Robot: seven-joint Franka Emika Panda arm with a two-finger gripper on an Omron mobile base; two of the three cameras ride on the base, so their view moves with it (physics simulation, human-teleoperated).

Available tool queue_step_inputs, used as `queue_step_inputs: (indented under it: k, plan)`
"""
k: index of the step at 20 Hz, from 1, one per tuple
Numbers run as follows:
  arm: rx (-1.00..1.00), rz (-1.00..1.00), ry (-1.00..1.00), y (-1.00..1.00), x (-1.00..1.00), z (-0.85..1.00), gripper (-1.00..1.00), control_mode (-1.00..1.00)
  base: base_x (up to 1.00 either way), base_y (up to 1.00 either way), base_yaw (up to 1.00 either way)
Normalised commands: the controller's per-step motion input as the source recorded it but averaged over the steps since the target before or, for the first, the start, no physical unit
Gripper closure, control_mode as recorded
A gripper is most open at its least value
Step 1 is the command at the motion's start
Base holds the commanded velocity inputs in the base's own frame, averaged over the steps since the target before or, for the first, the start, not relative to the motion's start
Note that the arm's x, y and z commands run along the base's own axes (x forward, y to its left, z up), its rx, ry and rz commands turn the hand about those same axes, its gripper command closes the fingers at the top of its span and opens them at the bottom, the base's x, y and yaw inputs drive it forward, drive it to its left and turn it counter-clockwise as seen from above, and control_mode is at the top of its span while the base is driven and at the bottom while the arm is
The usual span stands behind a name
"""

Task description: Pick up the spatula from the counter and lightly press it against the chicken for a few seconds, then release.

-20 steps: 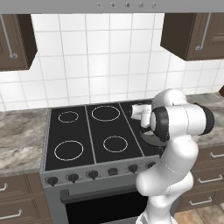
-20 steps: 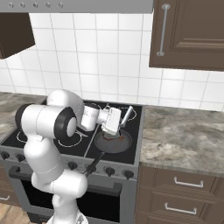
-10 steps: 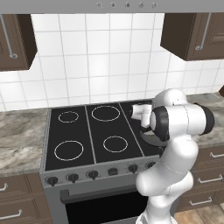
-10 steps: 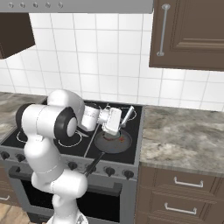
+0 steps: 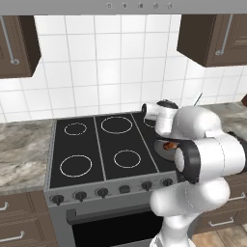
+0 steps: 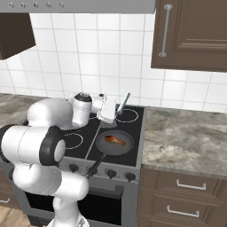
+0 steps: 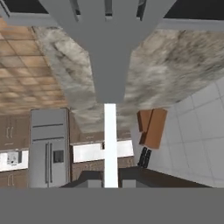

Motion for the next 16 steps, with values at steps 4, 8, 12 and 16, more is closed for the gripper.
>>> queue_step_inputs:
  k: [4, 8, 12, 16]
  plan:
    - [0.0, 0.18, 0.04, 0.2, -0.27, 0.9, 1.0, -1.0, 0.0, 0.0, 0.0]
    - [0.0, 0.2, 0.19, 0.22, -0.26, 0.56, 1.0, -1.0, 0.0, 0.0, 0.0]
    - [0.01, 0.22, 0.04, 0.17, -0.68, 0.18, 1.0, -1.0, 0.0, 0.0, 0.0]
    - [0.01, 0.21, -0.06, 0.26, -1.0, 0.0, 1.0, -1.0, 0.0, 0.0, 0.0]
